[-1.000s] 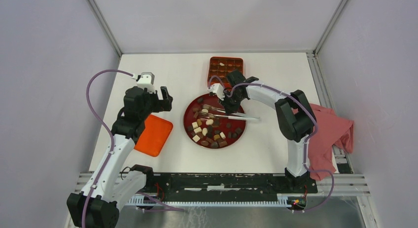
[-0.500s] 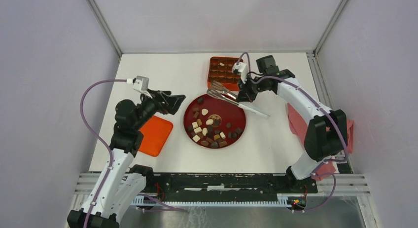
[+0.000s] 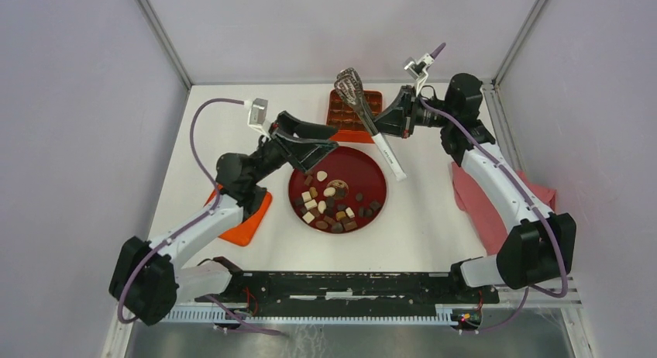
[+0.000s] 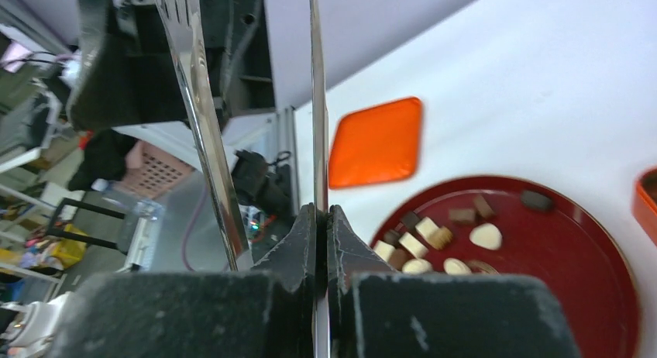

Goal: Pack the chocolate
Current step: Pick up the clamp from the plate, then adjust the clamp.

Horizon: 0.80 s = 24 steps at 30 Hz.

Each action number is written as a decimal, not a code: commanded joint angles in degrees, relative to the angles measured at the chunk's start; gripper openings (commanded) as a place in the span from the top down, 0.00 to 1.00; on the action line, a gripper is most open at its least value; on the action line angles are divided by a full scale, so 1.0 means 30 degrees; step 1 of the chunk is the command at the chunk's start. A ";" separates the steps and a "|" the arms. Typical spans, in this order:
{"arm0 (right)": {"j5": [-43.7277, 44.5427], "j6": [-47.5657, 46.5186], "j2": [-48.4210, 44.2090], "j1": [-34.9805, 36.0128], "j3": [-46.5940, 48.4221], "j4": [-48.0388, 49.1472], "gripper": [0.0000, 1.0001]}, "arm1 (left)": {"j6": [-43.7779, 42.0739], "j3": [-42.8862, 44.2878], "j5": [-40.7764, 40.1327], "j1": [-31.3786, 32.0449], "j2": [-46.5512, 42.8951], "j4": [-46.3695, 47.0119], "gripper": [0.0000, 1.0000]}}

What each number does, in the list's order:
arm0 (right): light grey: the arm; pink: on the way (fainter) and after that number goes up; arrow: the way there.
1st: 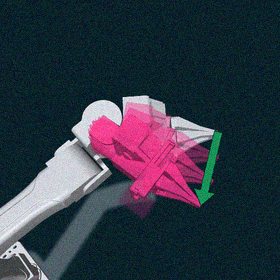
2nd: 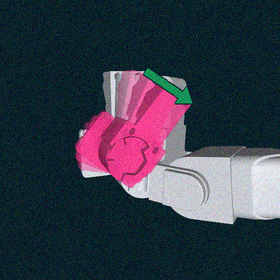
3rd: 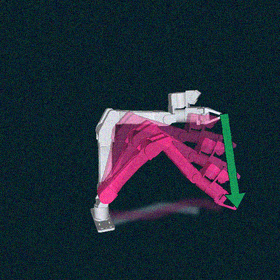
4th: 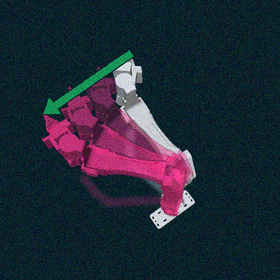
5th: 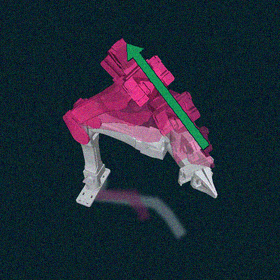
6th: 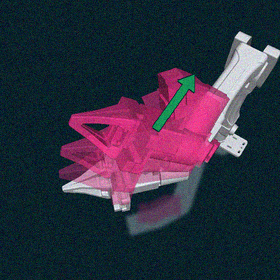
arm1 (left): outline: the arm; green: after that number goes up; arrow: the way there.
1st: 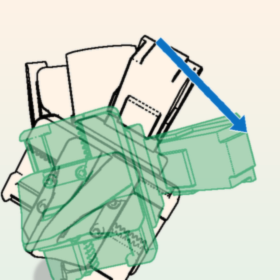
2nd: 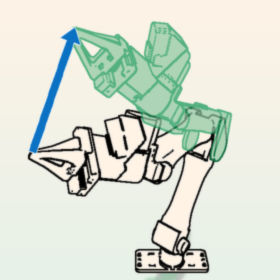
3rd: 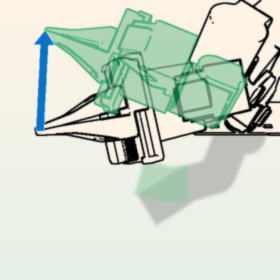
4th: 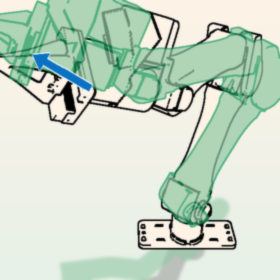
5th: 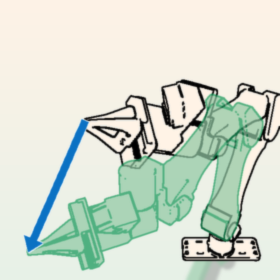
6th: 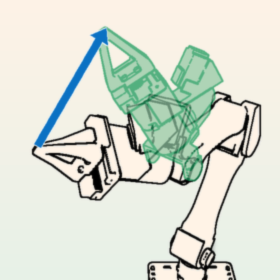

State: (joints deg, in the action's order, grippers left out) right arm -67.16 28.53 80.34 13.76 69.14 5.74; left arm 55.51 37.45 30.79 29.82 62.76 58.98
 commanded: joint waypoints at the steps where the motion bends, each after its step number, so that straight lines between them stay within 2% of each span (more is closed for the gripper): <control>1: -0.1714 0.6675 -0.1214 -0.0069 -0.0336 0.7525 1.00 | 0.1342 0.2617 0.0497 0.1181 0.2508 0.4973 0.18; 9: -0.1658 0.6807 -0.1978 -0.0069 -0.0898 0.7668 1.00 | 0.0556 0.5791 0.0473 0.2887 0.5251 0.4108 0.24; 12: -0.1659 0.6830 -0.2011 -0.0035 -0.1000 0.7696 1.00 | -0.0283 0.6411 0.0023 0.3231 0.5699 0.2676 0.26; 20: -0.1499 0.6711 -0.1880 -0.0043 -0.1543 0.7712 1.00 | -0.3061 0.8598 -0.0729 0.4580 0.6377 -0.1504 0.41; 22: -0.1466 0.6693 -0.1873 -0.0017 -0.1500 0.7709 1.00 | -0.3648 0.8968 -0.1110 0.4823 0.6467 -0.2499 0.52; 23: -0.1494 0.6663 -0.1861 -0.0033 -0.1479 0.7697 1.00 | -0.3897 0.9101 -0.1244 0.4912 0.6482 -0.2881 0.60; 24: -0.1533 0.6568 -0.1874 -0.0046 -0.1486 0.7697 1.00 | -0.4071 0.9199 -0.1430 0.4953 0.6440 -0.3167 0.74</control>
State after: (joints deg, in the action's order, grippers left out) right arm -71.70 47.99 75.75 13.74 64.45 25.71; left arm 49.93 61.54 29.45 43.66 81.91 55.51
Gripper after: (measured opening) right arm 0.025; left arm 0.448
